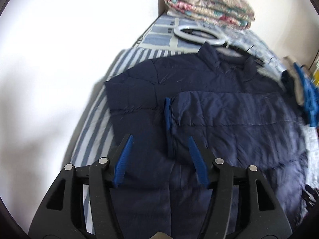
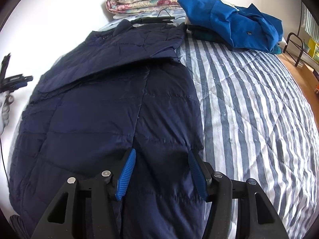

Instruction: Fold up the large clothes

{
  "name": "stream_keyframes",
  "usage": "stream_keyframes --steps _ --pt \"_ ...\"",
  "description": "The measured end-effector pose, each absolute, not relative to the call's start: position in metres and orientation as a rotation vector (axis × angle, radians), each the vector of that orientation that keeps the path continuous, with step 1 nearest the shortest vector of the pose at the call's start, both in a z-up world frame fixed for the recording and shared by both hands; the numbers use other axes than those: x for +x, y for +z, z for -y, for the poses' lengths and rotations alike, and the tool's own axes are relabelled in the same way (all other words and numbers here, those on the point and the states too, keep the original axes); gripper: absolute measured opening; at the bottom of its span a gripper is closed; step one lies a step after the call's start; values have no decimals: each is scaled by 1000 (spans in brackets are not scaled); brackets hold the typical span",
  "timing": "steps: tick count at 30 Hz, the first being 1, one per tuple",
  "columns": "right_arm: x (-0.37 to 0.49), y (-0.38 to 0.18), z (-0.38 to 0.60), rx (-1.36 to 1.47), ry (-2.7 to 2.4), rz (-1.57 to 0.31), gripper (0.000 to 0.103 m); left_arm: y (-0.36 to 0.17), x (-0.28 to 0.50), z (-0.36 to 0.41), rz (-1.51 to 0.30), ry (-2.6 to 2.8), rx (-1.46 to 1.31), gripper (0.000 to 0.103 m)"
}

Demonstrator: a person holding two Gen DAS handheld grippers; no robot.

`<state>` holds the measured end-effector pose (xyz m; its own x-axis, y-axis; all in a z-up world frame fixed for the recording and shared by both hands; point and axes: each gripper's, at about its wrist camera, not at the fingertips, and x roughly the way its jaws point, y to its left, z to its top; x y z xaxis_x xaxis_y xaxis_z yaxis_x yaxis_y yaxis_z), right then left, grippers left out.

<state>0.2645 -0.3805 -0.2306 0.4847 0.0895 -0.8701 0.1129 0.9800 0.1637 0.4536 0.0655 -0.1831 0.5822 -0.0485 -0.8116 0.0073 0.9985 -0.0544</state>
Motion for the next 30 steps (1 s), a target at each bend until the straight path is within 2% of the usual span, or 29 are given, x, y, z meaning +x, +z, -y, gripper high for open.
stream_keyframes --steps 3,5,6,10,12,15,21,30 --pt "248 -219 383 223 -4 -1043 57 -164 413 -80 -947 -58 -86 64" --pt "234 -211 388 241 3 -1028 58 -156 383 -90 -943 -66 -79 73" --pt "226 -205 391 257 8 -1018 59 -154 372 -94 -944 -67 -75 74" --pt "193 -183 402 249 30 -976 68 -150 310 -119 -971 -79 -106 74" --pt "178 -175 405 229 43 -957 76 -155 283 -131 -992 -75 -127 74" --pt "153 -170 408 220 87 -956 79 -177 247 -148 -1066 -74 -167 74" --pt "119 -191 415 258 141 -1051 79 -216 195 -165 -1213 -96 -252 74" --pt "88 -231 434 413 221 -1167 76 -242 166 -180 -1312 -106 -335 74"
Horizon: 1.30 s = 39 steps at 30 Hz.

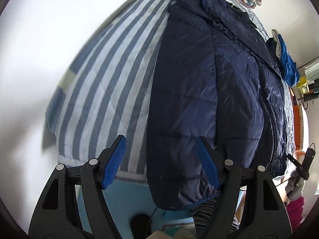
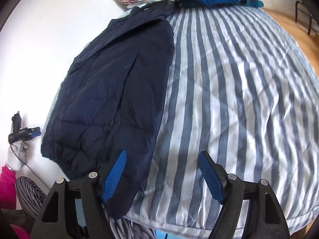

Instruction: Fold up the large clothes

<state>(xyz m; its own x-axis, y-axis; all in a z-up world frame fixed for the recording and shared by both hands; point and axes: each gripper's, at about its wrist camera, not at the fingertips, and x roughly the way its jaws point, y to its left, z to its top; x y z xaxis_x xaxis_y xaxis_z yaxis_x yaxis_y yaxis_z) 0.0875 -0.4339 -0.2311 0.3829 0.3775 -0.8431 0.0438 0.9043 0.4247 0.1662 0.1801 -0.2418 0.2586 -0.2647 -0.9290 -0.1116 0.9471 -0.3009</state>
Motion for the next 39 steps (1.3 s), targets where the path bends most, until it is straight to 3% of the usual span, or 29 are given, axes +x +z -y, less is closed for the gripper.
stream_keyframes --steps 14,16,19,21,24,30,39 --pt "82 -241 402 488 332 -1229 72 -268 153 -173 -1356 -220 -389 74" --pt "81 -241 398 525 371 -1238 64 -267 151 -175 -1355 -243 -402 72" --pt "80 -245 386 547 429 -1269 52 -268 152 -167 -1377 -285 -364 56" --pt "81 -248 376 537 456 -1281 36 -266 151 -157 -1380 -293 -304 35" --pt "82 -247 365 551 500 -1278 17 -260 150 -152 -1363 -306 -264 12" --pt "85 -221 374 574 507 -1197 7 -229 150 -154 -1262 -330 -328 6" --pt "104 -168 391 573 491 -1032 5 -182 163 -164 -1109 -327 -405 4"
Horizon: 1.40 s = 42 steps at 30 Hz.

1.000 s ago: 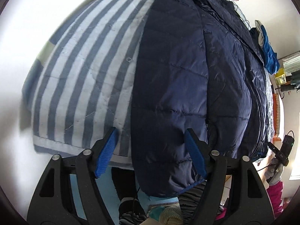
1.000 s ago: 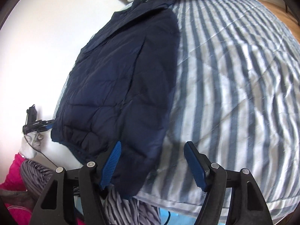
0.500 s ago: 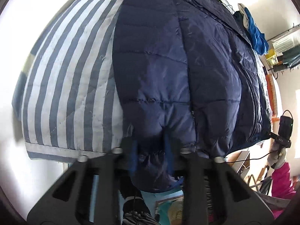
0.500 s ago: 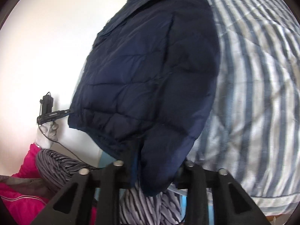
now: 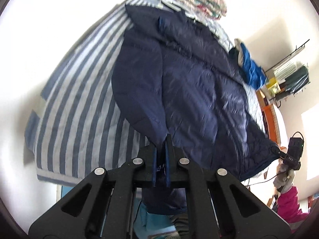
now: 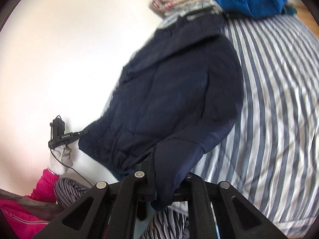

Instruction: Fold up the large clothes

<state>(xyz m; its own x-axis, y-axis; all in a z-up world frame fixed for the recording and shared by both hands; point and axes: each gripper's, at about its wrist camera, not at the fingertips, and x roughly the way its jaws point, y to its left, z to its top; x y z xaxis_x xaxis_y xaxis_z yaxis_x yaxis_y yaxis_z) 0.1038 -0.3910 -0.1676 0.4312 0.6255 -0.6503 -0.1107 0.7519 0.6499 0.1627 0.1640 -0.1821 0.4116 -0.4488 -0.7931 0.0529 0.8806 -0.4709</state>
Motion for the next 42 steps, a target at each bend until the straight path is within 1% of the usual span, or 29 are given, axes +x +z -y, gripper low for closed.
stream_keyframes --steps 6,11,17,23,28,34,38,40,41,42 --pt "136 -134 394 537 468 -933 5 -152 195 -168 -1006 -302 -438 4" --pt "177 -109 395 498 418 -856 4 -138 232 -159 -959 -287 -397 4" --pt "234 -95 400 455 355 -814 4 -132 285 -150 -934 -265 -370 4" --pt "304 -95 406 402 295 -806 4 -138 359 -141 -934 -235 -337 4" --pt "374 -116 413 377 228 -829 4 -150 418 -129 -934 -194 -300 4" --pt "440 -162 409 343 155 -913 4 -197 468 -121 -986 -119 -273 4" --pt "464 -189 400 301 135 -976 5 -231 487 -128 -1049 -103 -328 4" --pt "471 -201 398 292 146 -1001 9 -237 490 -131 -1059 -101 -343 5" --pt "473 -204 398 293 148 -1006 13 -238 492 -132 -1071 -104 -347 8" --pt "474 -206 400 297 150 -1010 21 -236 492 -131 -1075 -109 -344 10"
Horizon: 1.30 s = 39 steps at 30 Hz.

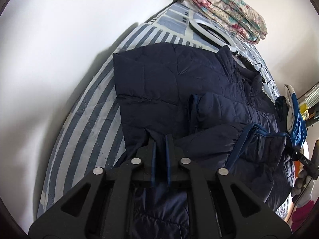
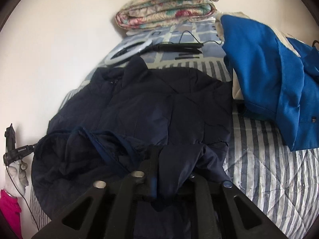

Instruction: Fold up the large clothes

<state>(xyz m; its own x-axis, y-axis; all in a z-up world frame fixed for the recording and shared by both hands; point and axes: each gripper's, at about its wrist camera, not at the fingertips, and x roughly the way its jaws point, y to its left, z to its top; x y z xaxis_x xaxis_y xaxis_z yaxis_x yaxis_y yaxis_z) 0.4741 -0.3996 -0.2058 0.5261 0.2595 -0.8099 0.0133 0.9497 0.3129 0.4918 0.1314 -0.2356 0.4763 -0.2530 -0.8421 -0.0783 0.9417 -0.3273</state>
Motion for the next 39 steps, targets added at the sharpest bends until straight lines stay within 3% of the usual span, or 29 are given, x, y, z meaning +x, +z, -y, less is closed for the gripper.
stream_keyframes --steps 2,4,5,6,7,8,9,11,19,22,27,28,32,39 --pt "474 -207 403 322 171 -1010 28 -227 491 -130 -1061 -123 -321 13" --pt "470 -201 408 335 199 -1002 49 -217 490 -129 -1044 -137 -283 19" --pt "466 -197 410 334 202 -993 73 -211 488 -128 -1032 -141 -262 26" --pt "460 -190 412 323 195 -962 87 -204 486 -128 -1018 -142 -244 40" --pt "452 -182 416 309 187 -929 88 -197 481 -130 -989 -130 -221 50" --pt "444 -175 423 311 194 -902 88 -189 475 -134 -947 -104 -198 68" --pt "440 -171 427 325 206 -892 87 -184 471 -138 -912 -88 -188 74" --pt "426 -169 442 349 205 -875 87 -182 464 -144 -884 -97 -171 74" --pt "407 -228 462 347 143 -1026 87 -244 471 -155 -1086 -132 -269 74" --pt "410 -242 458 384 164 -1053 79 -256 469 -149 -1107 -158 -295 70" --pt "417 -239 437 286 194 -1072 36 -249 463 -123 -1084 -153 -147 13" --pt "417 -235 431 236 178 -1072 34 -246 462 -117 -1070 -142 -107 10" --pt "413 -219 408 47 127 -1051 7 -233 454 -107 -1013 -126 -40 5" --pt "400 -188 388 -175 44 -969 2 -211 450 -103 -956 -142 42 3"
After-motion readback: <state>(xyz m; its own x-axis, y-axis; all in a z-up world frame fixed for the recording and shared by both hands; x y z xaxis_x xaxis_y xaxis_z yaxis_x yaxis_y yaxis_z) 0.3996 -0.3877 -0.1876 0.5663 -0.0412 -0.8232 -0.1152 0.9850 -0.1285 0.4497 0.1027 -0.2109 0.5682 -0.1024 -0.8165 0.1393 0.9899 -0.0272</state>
